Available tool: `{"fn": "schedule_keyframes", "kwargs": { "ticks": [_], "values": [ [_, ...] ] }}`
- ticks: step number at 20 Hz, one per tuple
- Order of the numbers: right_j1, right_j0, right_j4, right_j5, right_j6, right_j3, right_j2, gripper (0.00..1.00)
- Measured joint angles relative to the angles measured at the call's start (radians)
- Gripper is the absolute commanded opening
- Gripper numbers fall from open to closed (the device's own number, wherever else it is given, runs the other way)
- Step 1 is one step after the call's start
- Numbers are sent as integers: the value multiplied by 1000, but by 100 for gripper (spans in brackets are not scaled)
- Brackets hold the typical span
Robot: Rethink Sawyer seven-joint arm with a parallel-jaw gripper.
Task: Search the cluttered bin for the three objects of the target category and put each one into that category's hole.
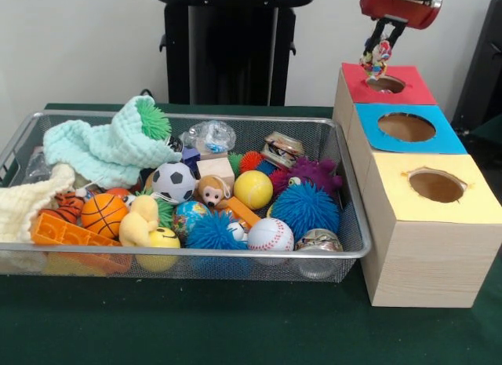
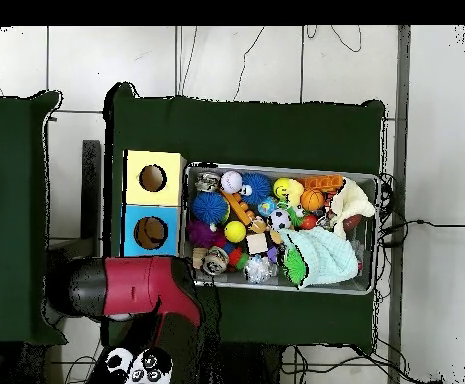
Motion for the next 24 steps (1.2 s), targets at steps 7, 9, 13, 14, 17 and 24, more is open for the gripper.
{"fn": "schedule_keyframes", "kwargs": {
  "ticks": [7,9,13,14,17,24],
  "values": [
    [0,0,20,0,0,0,0,0],
    [0,0,29,0,1,0,0,0],
    [14,6,55,-12,19,0,0,0],
    [19,8,60,-16,24,0,0,0],
    [40,23,79,-33,47,0,0,0],
    [67,52,93,-41,89,0,0,0]
  ]
}}
